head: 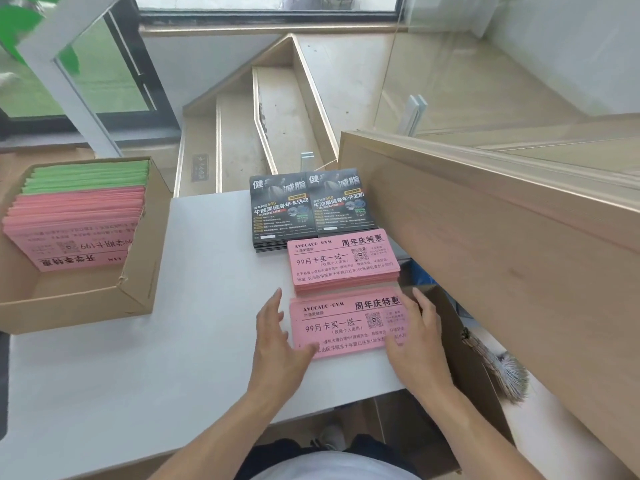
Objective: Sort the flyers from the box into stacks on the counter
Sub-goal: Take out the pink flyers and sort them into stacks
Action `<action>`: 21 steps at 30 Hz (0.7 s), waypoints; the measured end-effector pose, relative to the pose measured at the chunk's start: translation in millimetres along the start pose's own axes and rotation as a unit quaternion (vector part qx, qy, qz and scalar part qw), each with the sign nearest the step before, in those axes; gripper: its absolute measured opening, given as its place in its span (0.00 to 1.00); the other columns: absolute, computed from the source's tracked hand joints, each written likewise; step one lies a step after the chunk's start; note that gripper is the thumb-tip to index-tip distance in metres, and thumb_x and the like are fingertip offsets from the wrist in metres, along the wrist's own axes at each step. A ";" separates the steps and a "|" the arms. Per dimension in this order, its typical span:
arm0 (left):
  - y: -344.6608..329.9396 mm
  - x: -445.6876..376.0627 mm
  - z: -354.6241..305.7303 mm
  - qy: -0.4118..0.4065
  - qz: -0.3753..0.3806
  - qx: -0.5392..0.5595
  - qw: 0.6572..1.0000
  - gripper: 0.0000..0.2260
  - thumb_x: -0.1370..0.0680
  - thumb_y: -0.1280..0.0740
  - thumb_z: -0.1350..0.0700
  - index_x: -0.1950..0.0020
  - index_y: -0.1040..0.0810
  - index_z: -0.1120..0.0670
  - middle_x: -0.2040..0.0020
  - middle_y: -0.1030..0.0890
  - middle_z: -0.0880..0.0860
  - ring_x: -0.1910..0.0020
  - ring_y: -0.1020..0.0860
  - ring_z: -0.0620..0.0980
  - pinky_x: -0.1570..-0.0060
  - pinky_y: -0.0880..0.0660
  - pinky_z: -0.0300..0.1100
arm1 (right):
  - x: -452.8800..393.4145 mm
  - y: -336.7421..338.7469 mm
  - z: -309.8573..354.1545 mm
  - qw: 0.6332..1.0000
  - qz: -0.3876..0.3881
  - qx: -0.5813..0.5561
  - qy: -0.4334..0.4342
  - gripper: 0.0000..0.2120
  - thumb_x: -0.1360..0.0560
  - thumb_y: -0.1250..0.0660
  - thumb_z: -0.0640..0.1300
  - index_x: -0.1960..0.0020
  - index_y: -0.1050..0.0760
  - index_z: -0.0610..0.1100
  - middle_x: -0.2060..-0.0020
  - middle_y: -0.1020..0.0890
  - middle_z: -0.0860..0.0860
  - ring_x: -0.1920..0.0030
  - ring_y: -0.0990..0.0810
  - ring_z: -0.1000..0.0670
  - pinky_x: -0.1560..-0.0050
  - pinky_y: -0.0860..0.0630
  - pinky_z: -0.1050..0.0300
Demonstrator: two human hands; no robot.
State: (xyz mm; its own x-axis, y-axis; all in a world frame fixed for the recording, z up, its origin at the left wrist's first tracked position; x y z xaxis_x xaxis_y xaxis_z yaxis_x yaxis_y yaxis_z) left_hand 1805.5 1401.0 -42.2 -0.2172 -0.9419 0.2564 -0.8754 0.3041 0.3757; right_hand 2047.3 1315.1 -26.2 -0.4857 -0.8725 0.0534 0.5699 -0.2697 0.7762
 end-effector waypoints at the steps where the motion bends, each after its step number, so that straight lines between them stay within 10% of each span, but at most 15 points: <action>1: -2.8 5.5 3.1 -0.009 0.011 -0.012 1.000 0.52 0.29 0.21 0.63 0.19 0.52 0.37 0.22 0.45 0.39 0.29 0.35 0.40 0.30 0.29 0.44 | 5.4 -3.4 -4.3 1.000 0.026 -0.004 -0.010 0.35 0.24 0.30 0.37 0.23 0.40 0.56 0.23 0.47 0.58 0.23 0.47 0.53 0.28 0.36 0.54; 5: -17.4 14.1 -1.5 -0.069 0.024 -0.084 0.994 0.52 0.26 0.31 0.67 0.27 0.63 0.27 0.21 0.52 0.38 0.28 0.38 0.36 0.48 0.30 0.20 | 6.0 -7.3 -18.0 0.997 0.064 -0.026 -0.046 0.36 0.24 0.29 0.38 0.23 0.41 0.54 0.23 0.49 0.59 0.25 0.39 0.53 0.30 0.32 0.55; 10: -22.8 4.5 -3.9 -0.077 0.001 -0.051 0.996 0.50 0.25 0.33 0.69 0.22 0.57 0.28 0.22 0.46 0.38 0.29 0.28 0.47 0.43 0.19 0.46 | -15.8 -4.1 -20.4 0.996 0.063 -0.034 -0.054 0.32 0.23 0.29 0.39 0.24 0.38 0.51 0.25 0.41 0.55 0.34 0.31 0.58 0.43 0.30 0.69; 15: -29.6 7.8 -4.6 -0.069 0.010 -0.047 0.996 0.51 0.27 0.36 0.73 0.21 0.55 0.30 0.23 0.43 0.39 0.33 0.24 0.46 0.52 0.16 0.44 | -21.0 -7.9 -20.8 0.996 0.071 -0.025 -0.050 0.31 0.24 0.29 0.39 0.26 0.37 0.54 0.28 0.37 0.54 0.36 0.28 0.56 0.40 0.24 0.62; 21: -24.0 6.3 -5.3 -0.083 -0.013 -0.073 0.994 0.46 0.23 0.34 0.67 0.20 0.55 0.32 0.21 0.44 0.36 0.31 0.26 0.46 0.39 0.21 0.43 | -19.0 -8.5 -17.6 0.996 0.076 0.006 -0.047 0.31 0.24 0.27 0.44 0.26 0.38 0.55 0.28 0.35 0.55 0.40 0.27 0.58 0.50 0.26 0.69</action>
State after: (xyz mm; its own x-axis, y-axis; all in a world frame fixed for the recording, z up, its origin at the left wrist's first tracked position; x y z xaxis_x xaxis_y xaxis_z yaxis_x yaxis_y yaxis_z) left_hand 1827.4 1388.5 -44.8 -0.2739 -0.9566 0.0993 -0.8122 0.2853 0.5088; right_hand 2063.3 1326.8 -44.8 -0.4543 -0.8608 0.2293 0.6335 -0.1312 0.7625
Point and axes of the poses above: each hand's wrist, its own x-axis away from the middle knuckle, its own y-axis out of the back of the hand, z = x × y, the point moved 7 cm from there along -x, towards the middle knuckle
